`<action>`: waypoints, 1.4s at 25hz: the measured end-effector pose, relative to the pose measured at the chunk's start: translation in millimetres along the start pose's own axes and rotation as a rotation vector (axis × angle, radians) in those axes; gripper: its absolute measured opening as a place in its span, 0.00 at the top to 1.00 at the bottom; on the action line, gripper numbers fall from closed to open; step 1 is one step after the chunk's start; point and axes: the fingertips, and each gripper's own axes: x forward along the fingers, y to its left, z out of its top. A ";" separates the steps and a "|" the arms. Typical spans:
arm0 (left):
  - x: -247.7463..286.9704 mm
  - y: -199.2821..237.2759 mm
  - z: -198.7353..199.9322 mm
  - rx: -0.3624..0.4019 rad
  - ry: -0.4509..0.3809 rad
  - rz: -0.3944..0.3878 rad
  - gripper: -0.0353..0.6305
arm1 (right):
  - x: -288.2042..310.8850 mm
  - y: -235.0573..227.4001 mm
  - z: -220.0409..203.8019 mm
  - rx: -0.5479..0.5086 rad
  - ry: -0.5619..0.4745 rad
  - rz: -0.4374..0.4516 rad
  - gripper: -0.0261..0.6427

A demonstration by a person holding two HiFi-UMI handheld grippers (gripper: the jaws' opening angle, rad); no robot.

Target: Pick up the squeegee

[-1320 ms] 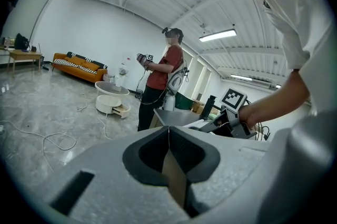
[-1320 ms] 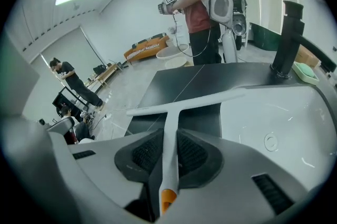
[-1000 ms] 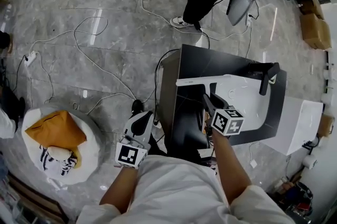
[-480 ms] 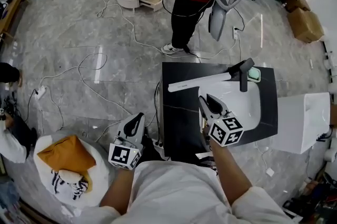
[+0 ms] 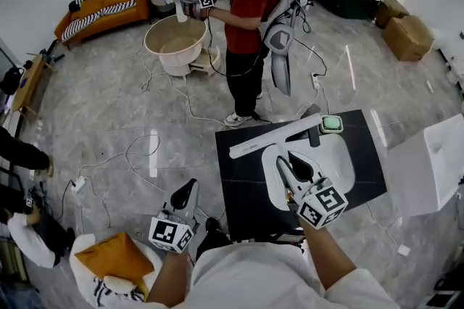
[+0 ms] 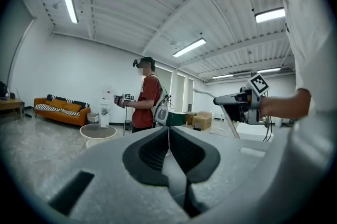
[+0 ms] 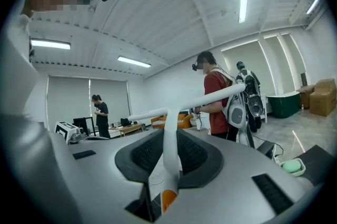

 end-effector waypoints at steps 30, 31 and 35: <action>-1.0 -73.0 89.5 0.110 -0.137 0.053 0.92 | -108.2 -43.9 61.8 -0.121 -0.307 -0.004 0.84; -0.2 -74.3 89.0 0.111 -0.135 0.053 0.92 | -108.9 -44.9 61.2 -0.125 -0.303 -0.010 0.84; 0.6 -73.1 88.1 0.120 -0.133 0.071 0.92 | -110.2 -51.2 56.8 -0.114 -0.296 -0.031 0.84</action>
